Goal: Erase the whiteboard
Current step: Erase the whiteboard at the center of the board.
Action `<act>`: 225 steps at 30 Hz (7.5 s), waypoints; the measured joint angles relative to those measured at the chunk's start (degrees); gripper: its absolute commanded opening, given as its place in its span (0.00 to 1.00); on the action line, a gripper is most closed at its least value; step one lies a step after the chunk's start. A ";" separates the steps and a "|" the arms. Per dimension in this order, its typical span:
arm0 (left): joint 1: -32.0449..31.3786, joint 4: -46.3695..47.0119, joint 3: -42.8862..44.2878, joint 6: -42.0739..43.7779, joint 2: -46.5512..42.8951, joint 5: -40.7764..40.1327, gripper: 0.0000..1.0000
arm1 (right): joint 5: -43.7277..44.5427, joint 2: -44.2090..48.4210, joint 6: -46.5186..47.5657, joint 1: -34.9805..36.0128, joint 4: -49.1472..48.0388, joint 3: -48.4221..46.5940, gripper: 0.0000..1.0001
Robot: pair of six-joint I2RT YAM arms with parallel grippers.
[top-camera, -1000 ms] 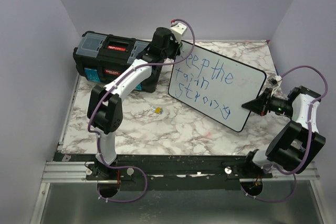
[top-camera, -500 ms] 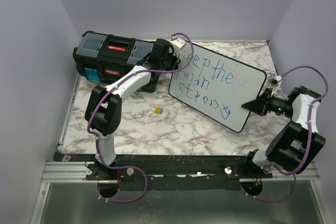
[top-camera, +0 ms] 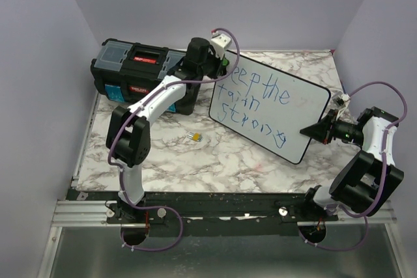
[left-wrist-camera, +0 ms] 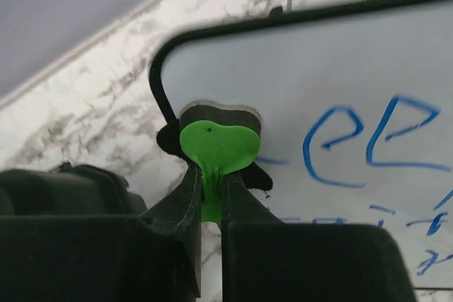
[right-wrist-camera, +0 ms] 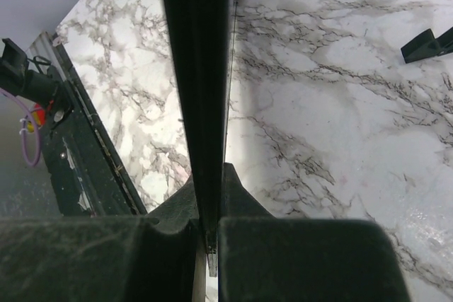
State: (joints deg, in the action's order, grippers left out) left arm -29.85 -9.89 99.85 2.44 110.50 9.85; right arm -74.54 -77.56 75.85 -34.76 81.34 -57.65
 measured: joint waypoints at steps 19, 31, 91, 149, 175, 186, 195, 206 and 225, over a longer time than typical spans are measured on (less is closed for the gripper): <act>0.68 -0.55 -3.34 -1.81 -0.63 2.64 0.00 | -0.04 0.22 -0.55 -0.17 -0.26 0.00 0.01; 0.44 0.92 -1.68 -4.61 0.52 4.59 0.00 | -0.02 0.44 -0.44 -0.17 0.04 0.00 0.01; -1.25 -7.23 -6.01 -6.43 -1.20 3.48 0.00 | 0.09 1.51 -0.39 -0.15 -0.11 0.00 0.01; -6.16 -3.93 2.67 -5.09 -2.95 -6.34 0.00 | 0.00 0.74 2.05 -0.07 -0.66 0.02 0.01; -6.78 -7.10 5.01 -4.98 -1.86 -6.29 0.00 | 0.09 1.09 1.44 -0.15 -0.48 0.02 0.01; -7.04 -5.25 -3.32 -5.35 -1.77 -6.19 0.00 | 0.15 1.20 0.24 -0.11 0.42 0.02 0.01; -7.02 -7.34 -6.82 -5.86 -1.73 -6.19 0.00 | 0.13 1.20 -0.72 -0.13 0.48 0.02 0.01; -7.13 -12.15 11.32 -5.44 1.03 -5.49 0.00 | 0.20 1.53 0.90 -0.11 -0.33 0.02 0.01; -7.63 -9.70 -5.60 -7.23 -0.63 -4.44 0.00 | 0.13 1.53 -1.07 -0.24 0.17 0.20 0.01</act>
State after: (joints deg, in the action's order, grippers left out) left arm -37.47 -19.59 94.26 -4.80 109.86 5.41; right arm -74.41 -76.03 74.78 -35.00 81.52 -57.45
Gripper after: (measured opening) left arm 0.060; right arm 0.055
